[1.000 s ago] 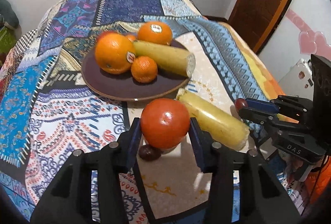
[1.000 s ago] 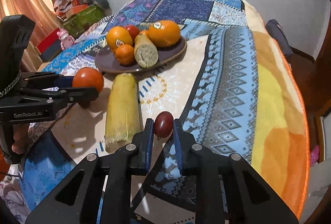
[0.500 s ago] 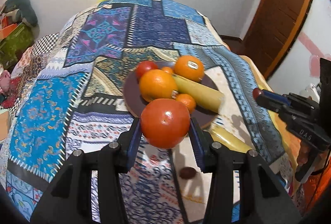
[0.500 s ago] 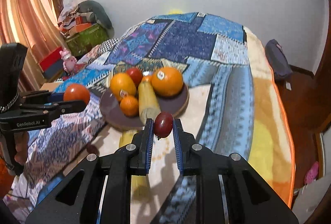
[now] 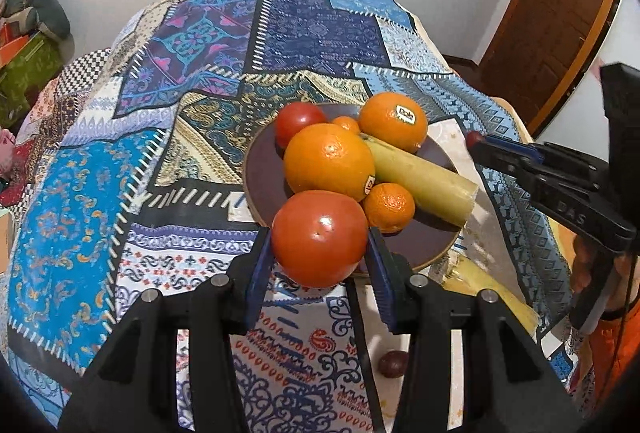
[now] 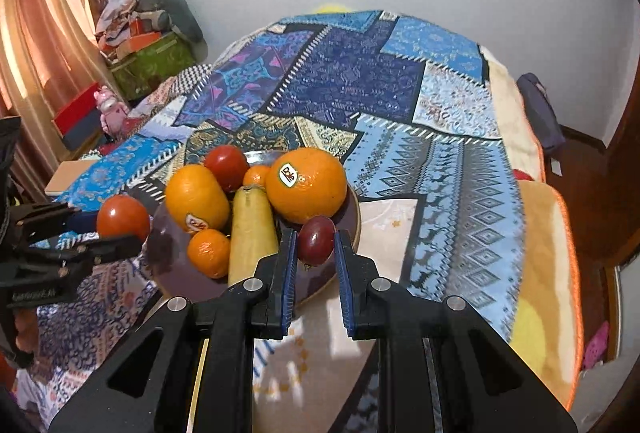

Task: Organize fruits
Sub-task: 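Grasp the red tomato with the left tool while the right tool grasps the dark plum, then set the tomato on the plate with the left tool while the right tool releases the plum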

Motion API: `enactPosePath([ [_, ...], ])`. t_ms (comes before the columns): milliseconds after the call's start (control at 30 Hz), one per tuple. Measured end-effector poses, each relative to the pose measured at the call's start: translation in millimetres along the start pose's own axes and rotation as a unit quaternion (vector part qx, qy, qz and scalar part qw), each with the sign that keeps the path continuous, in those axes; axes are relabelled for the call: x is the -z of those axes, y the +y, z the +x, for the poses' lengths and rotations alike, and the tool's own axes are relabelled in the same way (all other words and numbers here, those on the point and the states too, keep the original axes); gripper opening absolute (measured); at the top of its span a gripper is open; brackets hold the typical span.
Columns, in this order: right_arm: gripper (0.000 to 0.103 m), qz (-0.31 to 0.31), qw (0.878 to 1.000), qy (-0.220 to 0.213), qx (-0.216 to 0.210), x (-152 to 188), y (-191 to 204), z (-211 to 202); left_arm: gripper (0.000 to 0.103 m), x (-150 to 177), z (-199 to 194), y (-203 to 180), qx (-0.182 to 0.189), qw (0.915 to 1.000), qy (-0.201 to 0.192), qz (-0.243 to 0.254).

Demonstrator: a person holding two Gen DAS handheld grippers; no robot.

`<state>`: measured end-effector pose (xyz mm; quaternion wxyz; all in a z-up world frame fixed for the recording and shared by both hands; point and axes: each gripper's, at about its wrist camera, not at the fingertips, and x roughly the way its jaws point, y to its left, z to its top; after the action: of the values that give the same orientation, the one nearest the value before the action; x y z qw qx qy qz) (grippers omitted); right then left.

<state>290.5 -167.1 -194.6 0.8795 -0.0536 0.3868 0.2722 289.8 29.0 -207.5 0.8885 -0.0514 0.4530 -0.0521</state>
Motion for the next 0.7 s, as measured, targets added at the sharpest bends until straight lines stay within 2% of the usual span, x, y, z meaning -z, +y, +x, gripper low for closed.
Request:
enactPosePath([
  [300, 0.018, 0.002, 1.0, 0.029, 0.001, -2.1, -1.9, 28.6, 0.046, -0.5, 10.2, -6.1, 0.004, 1.0, 0.006, 0.007],
  [533, 0.02, 0.005, 0.999, 0.036, 0.0, -1.8, -2.2, 31.8, 0.046, -3.9, 12.6, -7.6, 0.001, 0.9999, 0.011, 0.005],
  [600, 0.026, 0.002, 0.999, 0.035, 0.001, -2.1, -2.0, 29.3, 0.05, -4.0, 12.3, -10.4, -0.001, 0.9999, 0.012, 0.01],
  [700, 0.03, -0.007, 1.0, 0.027, 0.007, -1.8, -0.1, 21.4, 0.058, -3.8, 6.3, -14.9, 0.003, 0.9999, 0.004, 0.016],
])
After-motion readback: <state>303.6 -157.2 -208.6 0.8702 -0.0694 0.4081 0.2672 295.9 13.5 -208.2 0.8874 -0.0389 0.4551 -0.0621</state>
